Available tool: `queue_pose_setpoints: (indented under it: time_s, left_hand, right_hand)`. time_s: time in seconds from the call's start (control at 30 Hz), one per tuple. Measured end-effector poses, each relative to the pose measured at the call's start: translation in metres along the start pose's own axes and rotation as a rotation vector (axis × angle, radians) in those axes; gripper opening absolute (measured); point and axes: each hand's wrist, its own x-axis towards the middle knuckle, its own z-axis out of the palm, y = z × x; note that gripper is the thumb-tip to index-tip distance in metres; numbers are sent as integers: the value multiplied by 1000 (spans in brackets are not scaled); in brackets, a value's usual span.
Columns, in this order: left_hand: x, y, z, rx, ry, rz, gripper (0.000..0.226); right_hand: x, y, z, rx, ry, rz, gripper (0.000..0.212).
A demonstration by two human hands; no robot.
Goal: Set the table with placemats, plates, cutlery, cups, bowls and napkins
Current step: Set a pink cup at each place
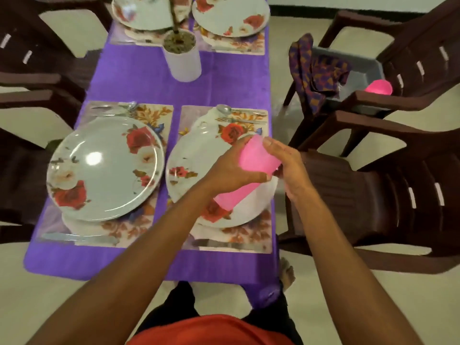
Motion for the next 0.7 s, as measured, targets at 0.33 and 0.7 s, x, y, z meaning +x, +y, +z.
queue_pose_setpoints:
  time_s: [0.33, 0.7]
  left_hand:
    - [-51, -56, -175, 43, 19, -58, 100]
    - [-54, -90, -222, -191, 389, -244, 82]
  right_hand:
    - [14, -9, 175, 140, 56, 47, 39]
    - [144, -35, 154, -272, 365, -215, 90]
